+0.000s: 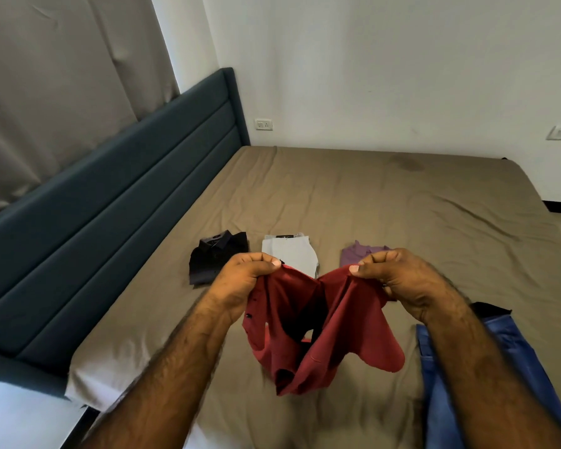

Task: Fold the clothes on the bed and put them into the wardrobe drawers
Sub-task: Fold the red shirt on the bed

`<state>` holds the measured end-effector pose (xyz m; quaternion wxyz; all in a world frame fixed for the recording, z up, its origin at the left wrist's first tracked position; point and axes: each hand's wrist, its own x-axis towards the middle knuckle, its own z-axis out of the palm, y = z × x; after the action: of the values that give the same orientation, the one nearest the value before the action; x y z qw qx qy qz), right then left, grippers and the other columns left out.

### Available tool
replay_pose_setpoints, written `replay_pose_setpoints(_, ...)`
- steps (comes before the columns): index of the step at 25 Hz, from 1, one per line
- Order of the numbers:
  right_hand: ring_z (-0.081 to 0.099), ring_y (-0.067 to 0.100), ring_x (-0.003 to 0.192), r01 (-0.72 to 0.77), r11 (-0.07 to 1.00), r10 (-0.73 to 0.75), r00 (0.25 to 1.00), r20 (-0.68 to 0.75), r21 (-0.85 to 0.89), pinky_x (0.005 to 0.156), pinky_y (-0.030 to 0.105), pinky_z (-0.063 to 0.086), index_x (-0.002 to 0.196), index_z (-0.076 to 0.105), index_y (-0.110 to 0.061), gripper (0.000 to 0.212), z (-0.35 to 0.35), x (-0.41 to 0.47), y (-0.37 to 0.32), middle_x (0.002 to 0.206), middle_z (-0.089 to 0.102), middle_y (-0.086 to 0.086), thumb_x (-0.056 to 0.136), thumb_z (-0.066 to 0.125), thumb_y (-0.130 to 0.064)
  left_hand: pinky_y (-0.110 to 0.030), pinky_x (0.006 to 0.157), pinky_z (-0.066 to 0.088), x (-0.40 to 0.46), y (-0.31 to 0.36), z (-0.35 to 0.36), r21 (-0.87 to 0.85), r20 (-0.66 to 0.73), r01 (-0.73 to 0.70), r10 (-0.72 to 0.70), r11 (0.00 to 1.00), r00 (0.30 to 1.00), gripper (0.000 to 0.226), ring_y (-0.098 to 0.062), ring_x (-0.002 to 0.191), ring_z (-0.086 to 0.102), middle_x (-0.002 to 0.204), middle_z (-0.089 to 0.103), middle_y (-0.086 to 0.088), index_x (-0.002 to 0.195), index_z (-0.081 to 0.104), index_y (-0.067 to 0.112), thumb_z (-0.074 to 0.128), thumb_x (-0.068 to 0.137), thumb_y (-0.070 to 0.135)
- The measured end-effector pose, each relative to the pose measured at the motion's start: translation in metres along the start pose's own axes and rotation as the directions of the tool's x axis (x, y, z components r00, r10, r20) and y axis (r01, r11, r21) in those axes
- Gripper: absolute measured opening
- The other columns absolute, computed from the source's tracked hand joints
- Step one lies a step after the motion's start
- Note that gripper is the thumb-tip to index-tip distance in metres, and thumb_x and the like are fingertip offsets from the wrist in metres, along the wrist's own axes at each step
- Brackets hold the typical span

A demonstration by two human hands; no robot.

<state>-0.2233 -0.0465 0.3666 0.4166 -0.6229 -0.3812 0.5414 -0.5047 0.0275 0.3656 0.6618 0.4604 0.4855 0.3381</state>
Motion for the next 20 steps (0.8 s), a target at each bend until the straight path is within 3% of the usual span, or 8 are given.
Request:
replay_pose_setpoints(3, 0.064, 0.017, 0.063, 0.083, 0.993, -0.077, 0.995, -0.064, 0.086, 0.057, 0.027, 0.05, 0.091, 0.079, -0.003, 0.006, 0.02, -0.003, 0.0, 0.078, 0.074, 0.011, 0.092, 0.075, -0.008, -0.023, 0.068, 0.057, -0.007, -0.008, 0.025, -0.065, 0.026, -0.029, 0.03, 0.997, 0.999, 0.006, -0.015, 0.069, 0.066, 0.079, 0.071, -0.009, 0.096, 0.073, -0.003, 0.067, 0.094, -0.002)
replay_pose_setpoints(5, 0.067, 0.014, 0.066, 0.211, 0.977, -0.208, 0.972, -0.106, 0.021, 0.059, 0.025, 0.053, 0.089, 0.08, -0.009, 0.007, 0.037, -0.004, 0.002, 0.079, 0.077, 0.004, 0.094, 0.075, -0.009, -0.021, 0.066, 0.055, -0.012, -0.012, 0.043, -0.061, 0.061, -0.055, 0.059, 0.997, 0.996, 0.006, -0.013, 0.07, 0.067, 0.081, 0.071, -0.008, 0.093, 0.073, 0.001, 0.067, 0.095, -0.001)
replay_pose_setpoints(8, 0.074, 0.012, 0.082, 0.371, 0.922, -0.382, 0.919, -0.101, -0.112, 0.077, 0.029, 0.059, 0.092, 0.081, -0.019, 0.008, 0.051, -0.008, 0.006, 0.086, 0.079, -0.004, 0.095, 0.075, -0.015, -0.023, 0.073, 0.054, -0.015, -0.018, 0.061, -0.03, 0.071, -0.172, 0.174, 0.985, 0.982, 0.004, -0.017, 0.079, 0.068, 0.088, 0.072, -0.012, 0.095, 0.073, -0.001, 0.069, 0.095, 0.001)
replay_pose_setpoints(11, 0.075, 0.015, 0.086, 0.416, 0.906, -0.423, 0.899, -0.111, -0.079, 0.082, 0.035, 0.063, 0.094, 0.081, -0.018, 0.008, 0.053, -0.014, 0.004, 0.089, 0.078, -0.003, 0.096, 0.074, -0.014, -0.031, 0.083, 0.057, -0.017, -0.021, 0.066, 0.004, 0.034, -0.286, 0.286, 0.958, 0.958, 0.011, -0.026, 0.087, 0.068, 0.092, 0.072, -0.019, 0.1, 0.072, -0.008, 0.071, 0.096, 0.002)
replay_pose_setpoints(14, 0.076, 0.023, 0.091, 0.462, 0.887, -0.461, 0.883, -0.09, -0.006, 0.086, 0.042, 0.063, 0.098, 0.081, -0.014, 0.01, 0.054, -0.019, 0.004, 0.092, 0.079, 0.003, 0.096, 0.073, -0.009, -0.039, 0.085, 0.06, -0.022, -0.021, 0.064, 0.08, 0.012, -0.372, 0.372, 0.925, 0.928, 0.006, -0.029, 0.087, 0.071, 0.094, 0.075, -0.022, 0.098, 0.076, 0.003, 0.071, 0.098, 0.007)
replay_pose_setpoints(20, 0.077, 0.025, 0.097, 0.422, 0.905, -0.418, 0.906, -0.063, 0.051, 0.094, 0.048, 0.062, 0.103, 0.082, -0.014, 0.012, 0.054, -0.02, 0.009, 0.098, 0.08, 0.005, 0.094, 0.075, -0.01, -0.049, 0.089, 0.063, -0.031, -0.025, 0.067, 0.182, -0.065, -0.431, 0.448, 0.884, 0.892, 0.007, -0.036, 0.094, 0.074, 0.093, 0.078, -0.01, 0.098, 0.079, 0.01, 0.072, 0.098, 0.01)
